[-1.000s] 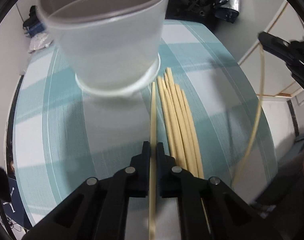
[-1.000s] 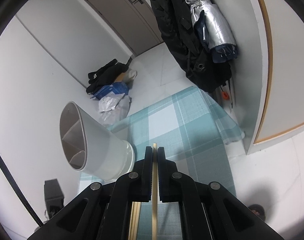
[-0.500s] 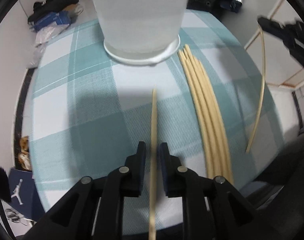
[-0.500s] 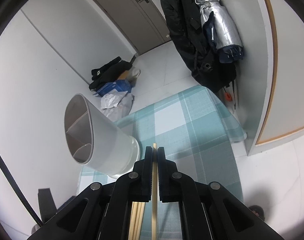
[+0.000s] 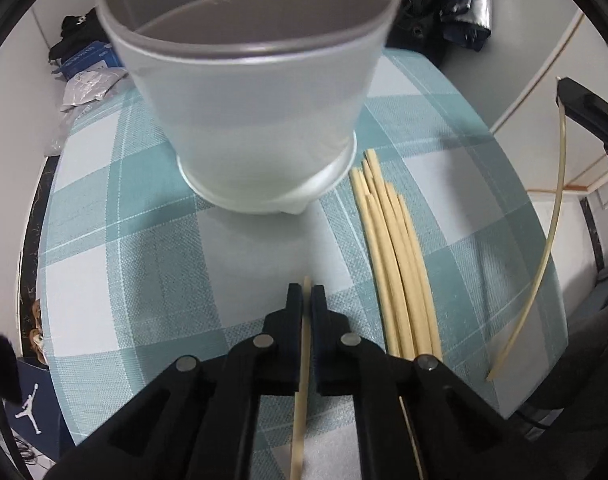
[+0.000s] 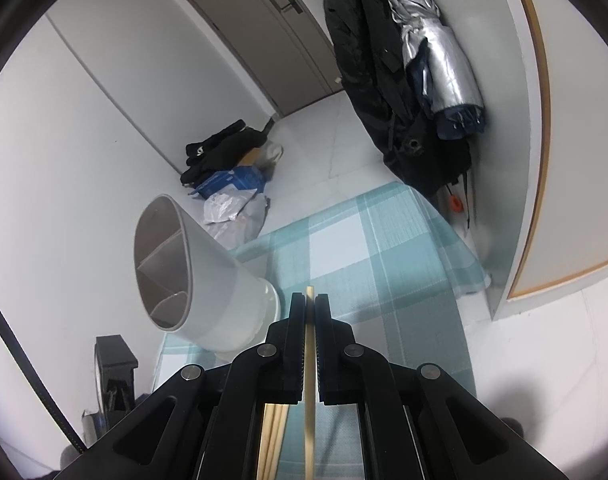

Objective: Organize utensils
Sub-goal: 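Carry both chopsticks over the white holder and open both grippers to drop them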

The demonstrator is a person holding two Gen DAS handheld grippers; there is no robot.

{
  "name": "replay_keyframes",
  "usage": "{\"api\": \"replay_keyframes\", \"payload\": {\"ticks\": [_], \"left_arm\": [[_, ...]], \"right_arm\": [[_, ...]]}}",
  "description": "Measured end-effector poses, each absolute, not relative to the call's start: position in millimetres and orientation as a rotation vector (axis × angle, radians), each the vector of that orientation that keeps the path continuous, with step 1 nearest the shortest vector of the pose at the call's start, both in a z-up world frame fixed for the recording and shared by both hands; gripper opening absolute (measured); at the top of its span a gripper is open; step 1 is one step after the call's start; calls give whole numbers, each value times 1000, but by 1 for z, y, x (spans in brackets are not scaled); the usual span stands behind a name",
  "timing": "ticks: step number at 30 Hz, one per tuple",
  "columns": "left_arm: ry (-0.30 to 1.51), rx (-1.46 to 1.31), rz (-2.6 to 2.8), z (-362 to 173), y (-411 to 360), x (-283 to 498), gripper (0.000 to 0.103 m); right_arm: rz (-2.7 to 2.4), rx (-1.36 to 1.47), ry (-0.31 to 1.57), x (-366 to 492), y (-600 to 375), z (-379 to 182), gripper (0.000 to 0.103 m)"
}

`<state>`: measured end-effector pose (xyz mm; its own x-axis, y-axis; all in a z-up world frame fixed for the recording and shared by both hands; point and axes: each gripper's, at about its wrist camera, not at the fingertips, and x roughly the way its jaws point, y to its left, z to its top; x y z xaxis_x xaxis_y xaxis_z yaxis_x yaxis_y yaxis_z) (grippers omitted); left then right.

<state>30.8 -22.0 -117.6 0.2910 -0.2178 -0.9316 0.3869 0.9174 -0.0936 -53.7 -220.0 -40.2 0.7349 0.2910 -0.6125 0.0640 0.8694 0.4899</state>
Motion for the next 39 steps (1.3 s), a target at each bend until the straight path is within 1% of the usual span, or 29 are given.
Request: {"api": "replay_keyframes", "payload": {"ticks": [3, 6, 10, 14, 17, 22, 28, 31, 39], "left_arm": [[1153, 83, -390, -100, -17, 24, 1], [1026, -10, -432, -60, -6, 4, 1], [840, -61, -439, -8, 1, -30, 1], [746, -84, -433, 18, 8, -44, 1], [739, -83, -433, 21, 3, -44, 1], [734, -60, -442, 20, 5, -34, 1], [716, -94, -444, 39, 14, -31, 1], [715, -131, -462, 59, 19, -22, 1], [625, -147, -479, 129, 30, 13, 1]], "right_arm": [[140, 491, 721, -58, -215, -34, 4], [163, 453, 684, -65, -204, -26, 4], [198, 358, 591, -81, -183, -6, 4], [224, 272, 512, -94, -164, 11, 3], [239, 229, 467, -102, -151, 19, 3], [260, 184, 463, -106, -132, 18, 3], [275, 187, 444, -102, -125, 31, 3], [281, 183, 429, -99, -121, 46, 3], [320, 118, 344, -72, -108, 118, 3]]}}
